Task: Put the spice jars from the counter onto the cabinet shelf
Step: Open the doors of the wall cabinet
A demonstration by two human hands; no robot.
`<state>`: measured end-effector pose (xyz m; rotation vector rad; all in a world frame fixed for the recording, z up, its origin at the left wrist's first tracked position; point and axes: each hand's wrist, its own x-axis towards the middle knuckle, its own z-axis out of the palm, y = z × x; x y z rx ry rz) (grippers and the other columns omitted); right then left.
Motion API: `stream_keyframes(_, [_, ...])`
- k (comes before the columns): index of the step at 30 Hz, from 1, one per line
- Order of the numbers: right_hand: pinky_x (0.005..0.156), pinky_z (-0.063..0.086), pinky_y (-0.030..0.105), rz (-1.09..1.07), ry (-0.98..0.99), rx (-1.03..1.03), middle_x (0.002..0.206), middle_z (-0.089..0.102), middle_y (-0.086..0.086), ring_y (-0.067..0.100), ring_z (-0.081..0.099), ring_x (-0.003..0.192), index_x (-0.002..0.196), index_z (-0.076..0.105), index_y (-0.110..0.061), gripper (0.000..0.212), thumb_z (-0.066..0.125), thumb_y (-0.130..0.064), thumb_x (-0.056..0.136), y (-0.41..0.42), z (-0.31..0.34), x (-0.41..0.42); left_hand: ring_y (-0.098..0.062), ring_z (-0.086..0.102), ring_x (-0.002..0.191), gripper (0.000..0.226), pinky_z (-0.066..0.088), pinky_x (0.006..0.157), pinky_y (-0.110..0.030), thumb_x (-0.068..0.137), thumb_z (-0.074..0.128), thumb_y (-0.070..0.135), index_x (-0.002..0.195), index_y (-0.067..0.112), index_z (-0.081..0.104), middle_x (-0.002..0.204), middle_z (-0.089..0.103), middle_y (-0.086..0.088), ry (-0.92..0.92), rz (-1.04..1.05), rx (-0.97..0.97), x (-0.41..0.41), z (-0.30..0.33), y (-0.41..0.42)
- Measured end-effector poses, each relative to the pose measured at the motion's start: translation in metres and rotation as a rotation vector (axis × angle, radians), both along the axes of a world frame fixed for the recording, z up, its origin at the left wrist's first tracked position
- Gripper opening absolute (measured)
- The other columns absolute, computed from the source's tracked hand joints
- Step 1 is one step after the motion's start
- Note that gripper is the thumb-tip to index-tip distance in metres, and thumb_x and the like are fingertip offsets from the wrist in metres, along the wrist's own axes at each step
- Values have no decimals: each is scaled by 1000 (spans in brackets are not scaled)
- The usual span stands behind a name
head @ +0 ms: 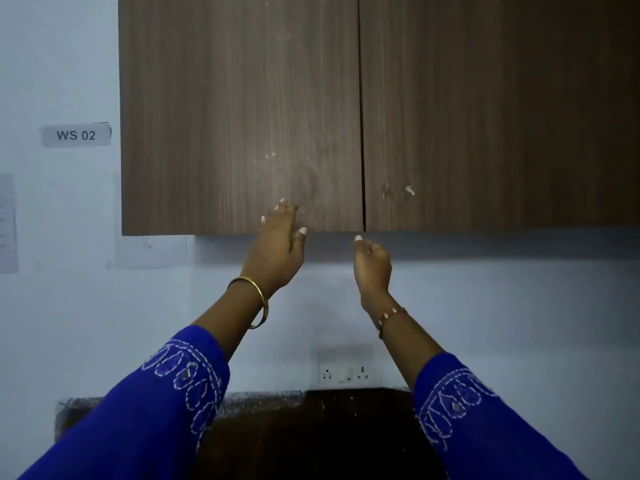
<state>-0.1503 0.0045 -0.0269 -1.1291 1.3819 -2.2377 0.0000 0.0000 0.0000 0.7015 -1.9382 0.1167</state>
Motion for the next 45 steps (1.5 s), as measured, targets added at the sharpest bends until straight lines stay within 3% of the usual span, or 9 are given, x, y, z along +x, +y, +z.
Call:
stream_keyframes(2, [56,35,22,58,-118,-22,67,41,-4,13,43,65,64,40,-24,33,52,-31,94,-17,8,1,-21,13,146,47,3,118,-31,98,35,17,143,6,27,154,22,-13,28,-30,5,0,9,-16])
stream_keyframes(4, [52,27,22,98,-190,-37,61,33,-1,11,31,55,60,32,-20,41,56,-28,92,-37,16,-1,-21,15,145,47,4,118,-31,98,36,16,143,6,27,154,24,-12,30,-55,19,-3,17,-30])
stream_keyframes(10, [77,48,32,286,-344,-122,75,58,8,19,56,74,72,55,-11,22,59,-22,91,-68,33,-3,-21,16,145,48,12,120,-36,98,37,15,144,7,26,154,23,-11,18,-101,2,-16,39,-57])
stream_keyframes(16, [93,50,38,462,-478,-252,84,61,13,25,62,82,85,58,-2,12,60,-13,90,-71,31,-7,-22,18,145,49,17,119,-41,97,39,14,143,6,27,154,23,-12,-33,-128,-7,-31,43,-59])
stream_keyframes(27, [90,53,40,462,-325,-399,103,67,15,26,66,91,108,60,-3,21,61,-9,88,-16,17,17,-24,6,147,59,9,119,-36,96,43,23,146,5,18,157,9,-12,-26,-106,-39,-49,59,-9])
stream_keyframes(34, [77,57,27,257,-204,-451,96,67,8,17,65,84,111,61,1,28,62,2,83,43,11,63,-28,-7,146,83,-1,118,-40,90,50,43,147,4,4,157,-5,-16,169,-33,-83,-52,88,56])
stream_keyframes(37, [85,53,38,192,-76,-495,90,67,9,22,64,90,104,63,3,24,59,10,82,61,5,81,-30,-10,145,96,-4,118,-40,82,64,27,147,3,-4,156,-9,-19,232,67,-73,-46,100,78])
stream_keyframes(40, [77,52,33,161,44,-520,76,63,-1,14,60,78,94,63,-2,16,63,4,79,73,6,90,-33,-15,144,99,-7,117,-42,78,62,3,146,2,-10,155,-15,-20,218,73,-11,-38,105,94])
stream_keyframes(45, [74,49,25,235,62,-394,72,62,-5,10,59,74,77,60,-16,21,64,4,81,90,20,94,-33,-17,143,98,-9,116,-45,79,58,1,144,1,-15,154,-19,-20,194,102,30,-31,103,109])
